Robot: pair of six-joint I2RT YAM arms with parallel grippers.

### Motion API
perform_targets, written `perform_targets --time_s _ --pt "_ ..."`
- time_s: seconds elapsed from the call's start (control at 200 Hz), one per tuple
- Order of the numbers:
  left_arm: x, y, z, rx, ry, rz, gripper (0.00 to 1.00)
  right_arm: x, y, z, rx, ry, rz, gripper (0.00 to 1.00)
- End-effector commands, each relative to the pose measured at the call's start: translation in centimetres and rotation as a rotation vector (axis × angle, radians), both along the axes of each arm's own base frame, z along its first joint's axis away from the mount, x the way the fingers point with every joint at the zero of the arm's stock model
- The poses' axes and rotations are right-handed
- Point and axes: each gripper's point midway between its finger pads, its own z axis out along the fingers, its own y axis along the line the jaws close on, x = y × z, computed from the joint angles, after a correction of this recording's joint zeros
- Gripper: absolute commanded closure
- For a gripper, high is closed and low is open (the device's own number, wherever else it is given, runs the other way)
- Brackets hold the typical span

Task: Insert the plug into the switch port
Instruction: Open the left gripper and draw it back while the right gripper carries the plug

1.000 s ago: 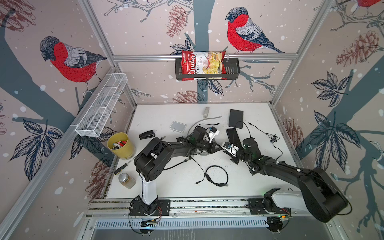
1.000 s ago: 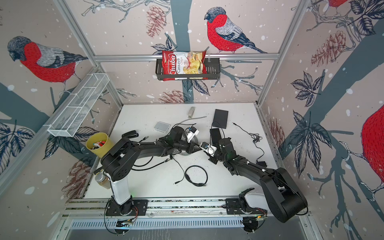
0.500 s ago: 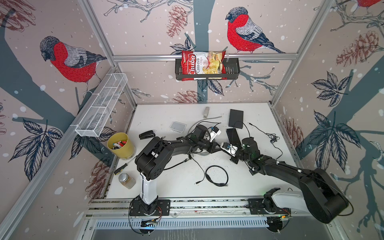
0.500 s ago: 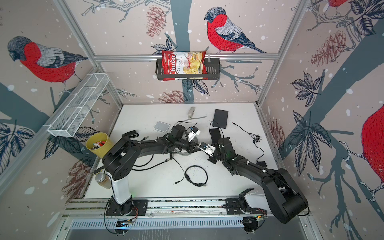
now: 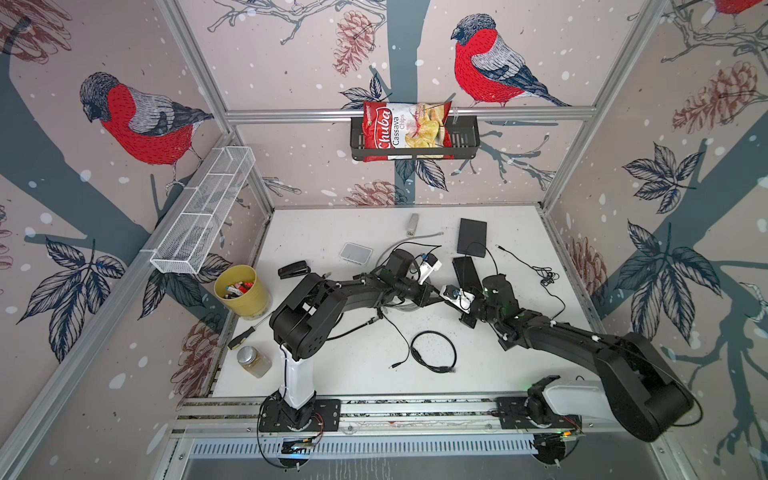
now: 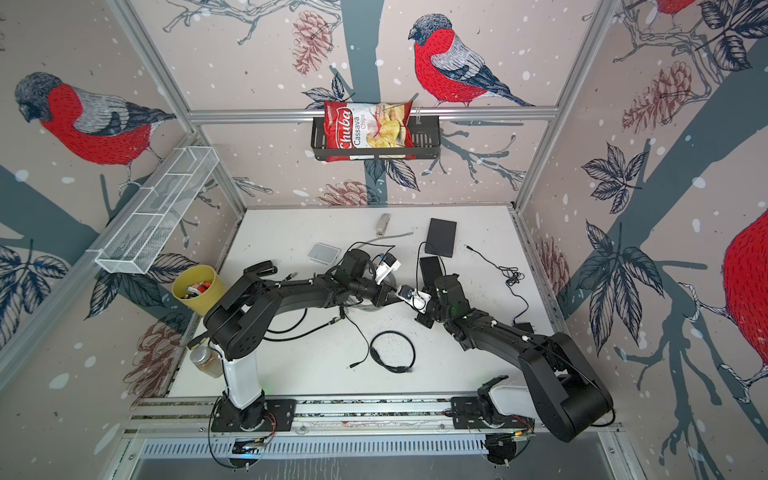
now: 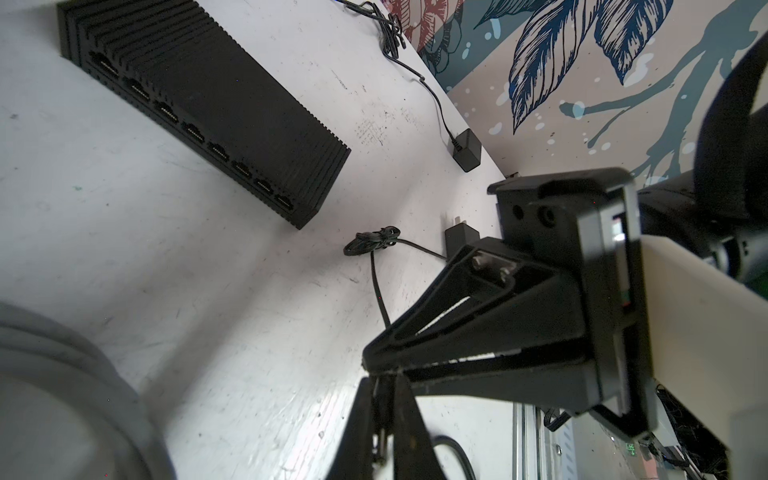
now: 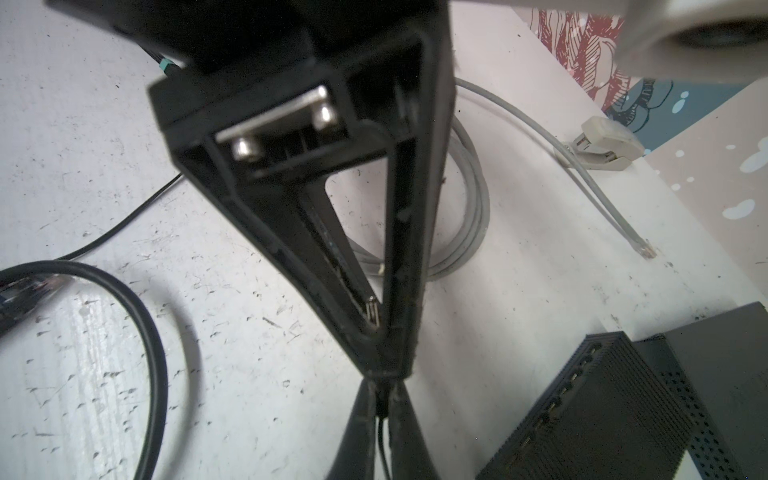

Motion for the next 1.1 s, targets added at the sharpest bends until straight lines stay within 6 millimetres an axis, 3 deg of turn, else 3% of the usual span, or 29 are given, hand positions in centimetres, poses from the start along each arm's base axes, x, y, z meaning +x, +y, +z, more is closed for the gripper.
perform_targets --time_s 0.0,0.1,0.205,0.365,0.525,0.695,0.881,1.001,1.096 --pt "-0.5 -0.2 0.4 -0.019 0.005 -0.033 0.91 0.4 0.3 0.7 0.017 -0.028 0.000 0.95" --pt "-0.4 -0.2 0.4 -0.017 0.008 -0.032 0.91 0.3 0.2 0.6 0.016 -0.029 0.002 0.98" --pt "-0.1 -0.2 0.2 -0.010 0.006 -0.016 0.81 0.2 0.2 0.5 0.013 -0.017 0.004 0.98" --pt "2.3 0.4 0.3 0.002 -0.029 0.111 0.51 0.9 -0.8 -0.4 0.029 0.041 -0.078 0.98" --pt "5.9 2.1 1.0 0.048 -0.097 0.311 0.48 4.5 -4.1 -1.2 0.055 0.108 -0.305 0.98" --pt "7.6 2.8 2.1 0.056 -0.144 0.400 0.47 8.6 -8.4 -0.9 0.101 0.147 -0.595 0.98" --pt "8.0 0.9 1.5 0.088 -0.144 0.399 0.47 10.8 -11.7 -0.6 0.180 0.210 -0.810 0.98" --pt "7.6 -1.9 0.9 0.105 -0.143 0.379 0.47 12.4 -14.5 -2.3 0.160 0.269 -0.974 0.98" --pt "7.3 -3.8 0.4 0.086 -0.103 0.372 0.47 13.1 -14.9 -3.5 0.131 0.311 -1.014 0.98"
